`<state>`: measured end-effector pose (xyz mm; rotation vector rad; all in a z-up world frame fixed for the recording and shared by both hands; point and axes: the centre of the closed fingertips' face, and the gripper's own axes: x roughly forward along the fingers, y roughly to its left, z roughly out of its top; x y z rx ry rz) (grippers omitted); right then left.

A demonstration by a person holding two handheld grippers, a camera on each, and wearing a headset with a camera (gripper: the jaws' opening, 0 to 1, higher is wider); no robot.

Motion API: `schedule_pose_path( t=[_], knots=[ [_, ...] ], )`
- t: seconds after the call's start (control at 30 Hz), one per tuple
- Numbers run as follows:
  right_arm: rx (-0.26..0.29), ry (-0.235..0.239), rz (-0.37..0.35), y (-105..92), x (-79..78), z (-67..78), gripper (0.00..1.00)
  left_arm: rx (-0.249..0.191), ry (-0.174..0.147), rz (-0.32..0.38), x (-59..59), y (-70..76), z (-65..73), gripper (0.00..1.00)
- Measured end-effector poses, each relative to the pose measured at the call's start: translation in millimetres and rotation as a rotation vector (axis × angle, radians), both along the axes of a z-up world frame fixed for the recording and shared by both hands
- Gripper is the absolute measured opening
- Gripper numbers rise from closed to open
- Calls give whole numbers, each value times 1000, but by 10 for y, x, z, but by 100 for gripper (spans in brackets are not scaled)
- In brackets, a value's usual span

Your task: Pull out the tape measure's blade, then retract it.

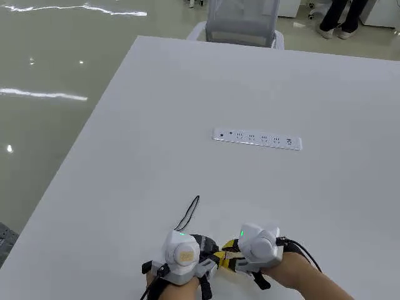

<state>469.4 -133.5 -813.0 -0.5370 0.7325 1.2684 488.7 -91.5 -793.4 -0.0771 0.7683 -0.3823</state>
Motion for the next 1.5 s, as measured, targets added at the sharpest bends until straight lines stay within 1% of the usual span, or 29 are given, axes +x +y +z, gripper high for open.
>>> schedule_pose_path(
  t=[0.03,0.07,0.1,0.23,0.3,0.43,0.5,0.57,0.6,0.67,0.87,1.1,1.23,1.27,1.5],
  knots=[
    [0,0,1,0,0,1,19,0,0,0,2,0,-3,64],
    [3,14,6,12,-27,6,17,1,-1,0,2,0,-4,64],
    [3,13,7,10,-28,8,16,1,-1,-1,1,-2,1,64],
    [10,19,3,-14,-31,12,16,-1,-2,-5,0,-4,0,64],
    [6,17,4,-20,-25,-11,15,-1,-3,-4,1,-6,-7,64],
    [5,19,0,-37,-29,-11,16,-1,-3,-5,0,-9,-2,64],
    [-1,17,1,-63,-35,-3,15,-1,-4,-5,2,-9,-6,64],
    [-14,-7,28,-80,-37,-20,15,-2,-5,-4,4,-9,-11,64],
    [-16,-6,25,-68,-38,-21,15,-3,-5,-4,4,-9,-12,64],
    [-32,-9,41,-58,-41,-9,14,-4,-4,-5,6,-6,-15,64],
    [-50,-1,56,-58,-41,-17,13,-8,4,-13,-6,-8,0,64],
    [-33,8,44,-52,-34,-17,13,-8,1,-11,-1,-10,-6,64],
    [-26,12,52,-16,-39,-33,12,-7,3,-11,1,-11,-5,64],
    [-35,14,46,-22,-44,-30,12,-6,3,-11,1,-9,-4,64],
    [-33,12,51,-11,-45,-27,12,-9,4,-11,2,-6,-10,64]
  ],
)
